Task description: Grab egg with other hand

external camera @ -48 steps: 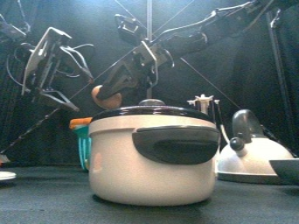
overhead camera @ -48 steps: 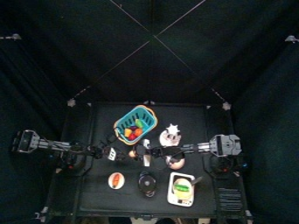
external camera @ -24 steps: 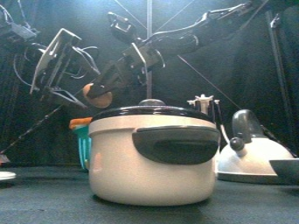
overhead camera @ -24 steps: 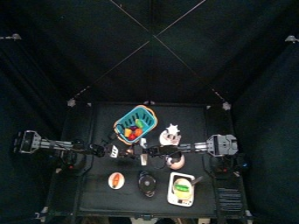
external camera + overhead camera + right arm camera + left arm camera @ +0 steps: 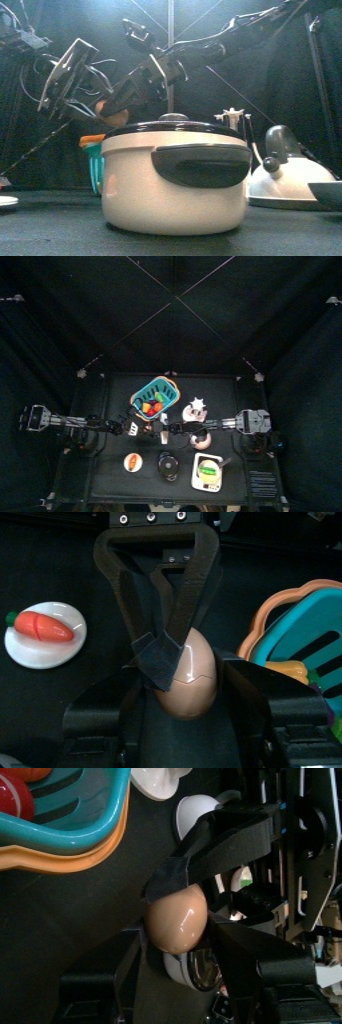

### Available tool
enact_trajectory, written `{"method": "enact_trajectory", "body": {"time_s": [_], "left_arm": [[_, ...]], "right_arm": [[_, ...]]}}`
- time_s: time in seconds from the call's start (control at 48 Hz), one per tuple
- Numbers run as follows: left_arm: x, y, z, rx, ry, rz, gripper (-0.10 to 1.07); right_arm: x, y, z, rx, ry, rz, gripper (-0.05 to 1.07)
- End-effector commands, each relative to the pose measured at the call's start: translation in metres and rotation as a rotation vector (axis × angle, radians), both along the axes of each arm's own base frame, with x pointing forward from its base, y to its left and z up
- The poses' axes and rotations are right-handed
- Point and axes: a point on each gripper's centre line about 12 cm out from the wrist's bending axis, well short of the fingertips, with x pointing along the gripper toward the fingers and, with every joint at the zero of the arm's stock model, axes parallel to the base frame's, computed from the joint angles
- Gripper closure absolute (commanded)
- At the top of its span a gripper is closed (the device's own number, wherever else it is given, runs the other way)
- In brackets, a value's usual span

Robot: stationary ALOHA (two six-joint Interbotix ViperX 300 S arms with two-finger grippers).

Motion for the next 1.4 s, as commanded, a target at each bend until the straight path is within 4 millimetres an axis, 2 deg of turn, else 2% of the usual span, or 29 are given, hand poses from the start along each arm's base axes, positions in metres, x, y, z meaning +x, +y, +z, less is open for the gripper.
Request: {"method": "enact_trajectory", "body": {"time_s": [0.0, 0.062, 0.146, 0.417, 0.5, 1.042, 1.375], "left_arm": [[0.002, 0.001, 0.006, 0.004, -0.018, 0.0, 0.53], [0.001, 0.001, 0.005, 0.005, -0.016, -0.001, 0.59], [0.0, 0.001, 0.004, 0.01, -0.013, -0.006, 0.61], [-0.006, 0.001, 0.007, 0.018, -0.028, -0.004, 0.61], [-0.009, 0.002, 0.007, 0.017, -0.03, -0.002, 0.61], [-0.011, 0.001, 0.004, 0.009, -0.024, 0.001, 0.61], [-0.011, 0.001, 0.004, 0.01, -0.023, 0.002, 0.61]], "right_arm": [[0.004, -0.002, 0.02, -0.003, -0.053, -0.001, 0.45], [0.006, -0.002, 0.017, -0.001, -0.048, -0.002, 0.45], [0.006, -0.002, 0.015, -0.002, -0.042, -0.002, 0.4], [0.0, -0.005, 0.003, -0.006, 0.01, -0.019, 0.06], [-0.001, -0.005, 0.002, -0.012, 0.016, -0.017, 0.02], [0.006, -0.005, 0.012, -0.047, -0.012, 0.002, 0.04], [0.007, -0.005, 0.012, -0.047, -0.014, 0.004, 0.23]]}}
